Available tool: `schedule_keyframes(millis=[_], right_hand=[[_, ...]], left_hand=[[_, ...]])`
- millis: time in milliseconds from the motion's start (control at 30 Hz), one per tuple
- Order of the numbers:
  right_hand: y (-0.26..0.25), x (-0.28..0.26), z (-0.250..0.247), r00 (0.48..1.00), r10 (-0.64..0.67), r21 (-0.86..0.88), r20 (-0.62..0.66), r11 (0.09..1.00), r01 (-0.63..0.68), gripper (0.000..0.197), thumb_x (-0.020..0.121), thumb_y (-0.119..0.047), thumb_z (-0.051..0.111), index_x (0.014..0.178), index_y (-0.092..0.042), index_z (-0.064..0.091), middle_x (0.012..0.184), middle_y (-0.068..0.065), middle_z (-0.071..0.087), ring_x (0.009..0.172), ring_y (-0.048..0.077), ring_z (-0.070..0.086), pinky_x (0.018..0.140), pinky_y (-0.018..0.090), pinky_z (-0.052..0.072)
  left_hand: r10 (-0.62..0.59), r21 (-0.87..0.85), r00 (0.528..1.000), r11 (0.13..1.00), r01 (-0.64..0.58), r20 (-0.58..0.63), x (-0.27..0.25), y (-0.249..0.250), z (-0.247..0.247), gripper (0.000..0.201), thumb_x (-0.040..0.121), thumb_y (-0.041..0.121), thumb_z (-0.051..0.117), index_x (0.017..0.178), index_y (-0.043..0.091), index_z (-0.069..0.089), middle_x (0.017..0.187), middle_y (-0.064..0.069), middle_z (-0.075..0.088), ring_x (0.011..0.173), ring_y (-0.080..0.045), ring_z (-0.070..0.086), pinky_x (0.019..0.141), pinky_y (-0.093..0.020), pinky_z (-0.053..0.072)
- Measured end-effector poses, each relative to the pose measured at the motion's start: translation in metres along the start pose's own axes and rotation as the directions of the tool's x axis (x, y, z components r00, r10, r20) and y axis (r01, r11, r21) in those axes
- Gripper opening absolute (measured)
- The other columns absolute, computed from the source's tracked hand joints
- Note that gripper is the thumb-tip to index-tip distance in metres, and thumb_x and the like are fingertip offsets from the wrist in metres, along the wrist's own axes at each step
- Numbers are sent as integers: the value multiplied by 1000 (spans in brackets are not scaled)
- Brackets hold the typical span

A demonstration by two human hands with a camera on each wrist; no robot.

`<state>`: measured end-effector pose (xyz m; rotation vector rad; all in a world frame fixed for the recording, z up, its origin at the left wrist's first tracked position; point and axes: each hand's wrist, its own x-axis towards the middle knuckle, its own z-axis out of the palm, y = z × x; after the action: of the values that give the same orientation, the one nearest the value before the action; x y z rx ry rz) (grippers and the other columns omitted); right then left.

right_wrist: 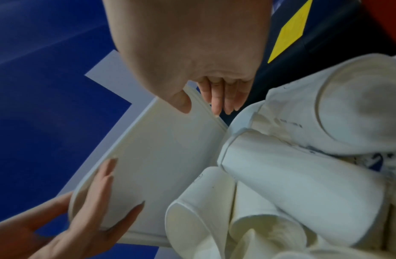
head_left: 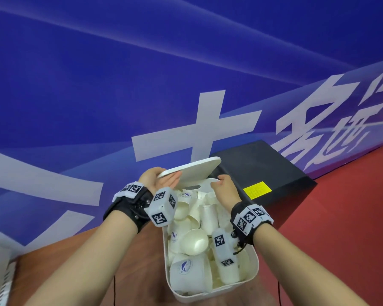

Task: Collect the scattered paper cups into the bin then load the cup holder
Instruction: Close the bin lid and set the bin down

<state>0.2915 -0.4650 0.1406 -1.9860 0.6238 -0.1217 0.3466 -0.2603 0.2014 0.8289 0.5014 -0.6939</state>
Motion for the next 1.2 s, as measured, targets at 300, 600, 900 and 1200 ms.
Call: schedule_keyframes(millis=[300,600,900,1200], right_hand=[[1,-8,-16,964,266,562,-1,798,-219,38,104,-36,27,99,-11,54,84,13,65,68,21,63,57,27,46],[10,-28,-44,927,239,820,290,436,-370,25,97,-25,46,100,-3,58,94,16,63,79,28,60,70,34,53],[32,-26,-60,895,334,613,297,652,-446,23,99,-7,39,115,0,53,104,17,63,85,29,62,70,37,51],[54,-61,-78,877,176,465,446,792,-395,34,97,-4,33,115,2,61,110,18,67,91,28,67,80,35,51]], left_hand=[[-14,118,990,993,-2,139,-55,-16,3,9,86,7,51,81,2,57,111,-20,69,106,-32,67,96,-39,51],[-218,371,968,915,160,120,-62,-31,-32,7,82,5,56,79,12,55,103,-8,72,110,-28,66,102,-56,41],[-80,543,993,832,112,-83,-53,-30,-43,36,86,23,64,114,7,49,82,-17,71,67,-31,69,56,-39,56],[-8,537,988,838,90,-154,-23,-45,-50,38,95,10,54,132,0,50,113,-21,64,76,-31,59,85,-48,44]])
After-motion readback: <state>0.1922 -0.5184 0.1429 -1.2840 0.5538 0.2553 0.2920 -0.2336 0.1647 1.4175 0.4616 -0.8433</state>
